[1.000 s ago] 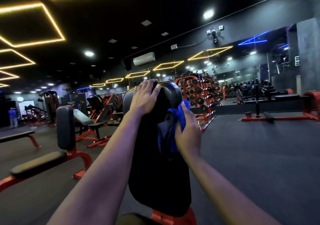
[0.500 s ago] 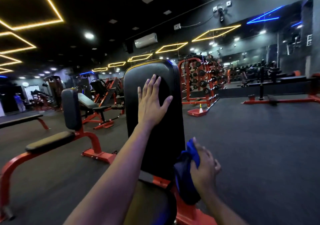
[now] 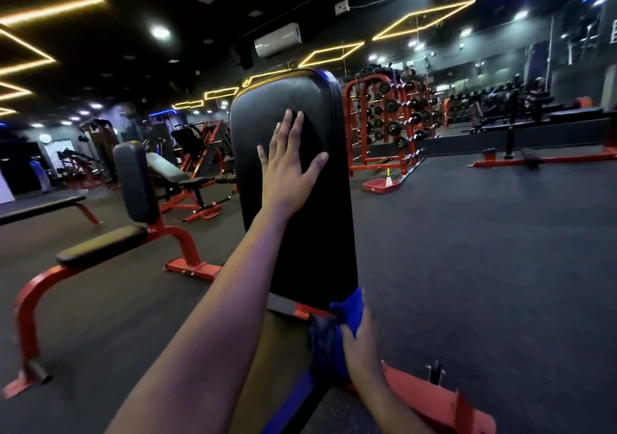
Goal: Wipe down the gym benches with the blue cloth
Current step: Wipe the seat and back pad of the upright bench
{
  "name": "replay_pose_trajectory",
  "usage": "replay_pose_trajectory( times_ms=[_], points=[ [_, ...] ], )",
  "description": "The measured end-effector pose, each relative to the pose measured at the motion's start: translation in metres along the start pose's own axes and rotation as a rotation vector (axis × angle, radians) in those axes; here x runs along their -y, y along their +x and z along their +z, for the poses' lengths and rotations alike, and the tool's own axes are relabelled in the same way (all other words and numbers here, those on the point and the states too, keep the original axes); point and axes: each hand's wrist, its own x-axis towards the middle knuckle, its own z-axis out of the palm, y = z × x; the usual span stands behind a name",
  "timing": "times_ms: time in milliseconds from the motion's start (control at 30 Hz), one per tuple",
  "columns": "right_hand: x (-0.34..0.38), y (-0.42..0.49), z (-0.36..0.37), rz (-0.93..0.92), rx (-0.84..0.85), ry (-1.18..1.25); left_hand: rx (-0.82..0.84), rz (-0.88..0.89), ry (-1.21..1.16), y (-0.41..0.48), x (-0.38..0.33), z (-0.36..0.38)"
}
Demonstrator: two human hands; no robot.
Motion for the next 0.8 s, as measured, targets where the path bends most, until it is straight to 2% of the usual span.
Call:
replay_pose_trajectory(
  times_ms=[167,300,400,567,633,700,767,800],
  points=[
    [0.021,0.026,0.007,0.290,-0.169,0.157,0.082,-0.044,0.033,0.000,-0.004,-0.007],
    [0.044,0.020,-0.003,0.280,-0.250,0.249,0.121,-0.074,0.054,0.000,-0.011,-0.013],
    [0.067,0.010,-0.023,0.177,-0.294,0.224,0.138,-0.078,0.045,-0.001,-0.012,-0.016],
    [0.130,0.022,-0.056,-0.127,-0.355,0.099,0.169,-0.093,0.041,0.003,-0.014,-0.023],
    [0.152,0.031,-0.059,-0.209,-0.302,0.103,0.161,-0.105,-0.043,0.003,-0.009,-0.023],
    [0.165,0.033,-0.055,-0.328,-0.211,0.105,0.080,-0.055,-0.174,-0.006,0.005,-0.025],
    [0.175,0.035,-0.040,-0.424,-0.054,0.097,-0.044,-0.022,-0.255,-0.018,0.029,-0.029],
    [0.182,0.038,-0.027,-0.442,0.029,0.091,-0.077,-0.060,-0.279,-0.023,0.044,-0.037]
  ],
)
